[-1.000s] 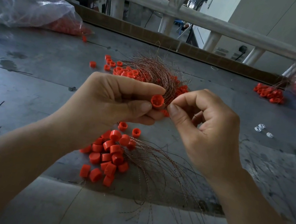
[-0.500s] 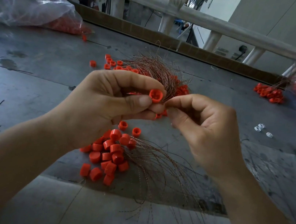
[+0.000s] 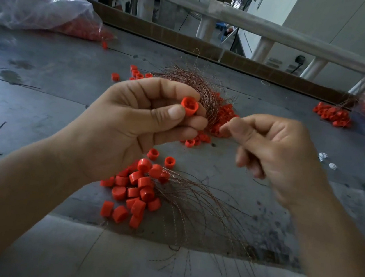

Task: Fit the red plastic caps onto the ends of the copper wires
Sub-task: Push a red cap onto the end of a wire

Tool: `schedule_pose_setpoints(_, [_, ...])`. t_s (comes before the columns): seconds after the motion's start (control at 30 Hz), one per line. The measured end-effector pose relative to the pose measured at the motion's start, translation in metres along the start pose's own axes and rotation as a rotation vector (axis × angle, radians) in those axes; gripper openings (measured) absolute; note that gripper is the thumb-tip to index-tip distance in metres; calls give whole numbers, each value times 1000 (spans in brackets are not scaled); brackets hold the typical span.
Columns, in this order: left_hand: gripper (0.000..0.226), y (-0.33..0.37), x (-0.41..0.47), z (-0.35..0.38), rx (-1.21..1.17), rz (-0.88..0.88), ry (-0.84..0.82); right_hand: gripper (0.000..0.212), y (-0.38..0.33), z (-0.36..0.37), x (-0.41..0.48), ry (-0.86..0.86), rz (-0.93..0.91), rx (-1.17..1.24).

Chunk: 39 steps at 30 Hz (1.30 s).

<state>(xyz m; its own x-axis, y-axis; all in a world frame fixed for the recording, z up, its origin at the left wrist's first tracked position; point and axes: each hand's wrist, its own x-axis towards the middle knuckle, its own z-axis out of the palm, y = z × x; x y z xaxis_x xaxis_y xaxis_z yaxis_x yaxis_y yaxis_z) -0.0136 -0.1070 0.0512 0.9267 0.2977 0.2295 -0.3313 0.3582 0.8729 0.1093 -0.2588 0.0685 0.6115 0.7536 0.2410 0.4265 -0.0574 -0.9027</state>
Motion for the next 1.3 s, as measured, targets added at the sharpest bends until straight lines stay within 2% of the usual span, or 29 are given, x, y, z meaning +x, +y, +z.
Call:
schedule_pose_setpoints(0.07, [19,1,0,-1,-4,1,12,33,4,-10,4,29,62,5])
schedule_pose_setpoints(0.13, [18,1,0,-2,-3,-14,23,30,11,-15,9,68,106,-67])
schedule_pose_setpoints(0.23, [21,-2,1,-2,-3,-50,28,17,34,-13,17,136,95,-395])
schedule_pose_setpoints(0.33, [22,-5,1,-2,-11,-68,31,5,53,-1,24,97,56,-618])
schedule_pose_setpoints(0.6, [23,-5,1,-1,-24,-75,33,32,74,13,39,46,33,-806])
schedule_pose_setpoints(1.0, [22,-4,0,-2,-2,-72,44,8,73,13,38,42,-25,-727])
schedule_pose_setpoints(1.17, [22,-4,0,-2,-7,-76,42,10,72,15,37,31,-14,-702])
schedule_pose_setpoints(1.3, [22,-3,0,-1,-8,-80,39,21,73,16,40,58,27,-739])
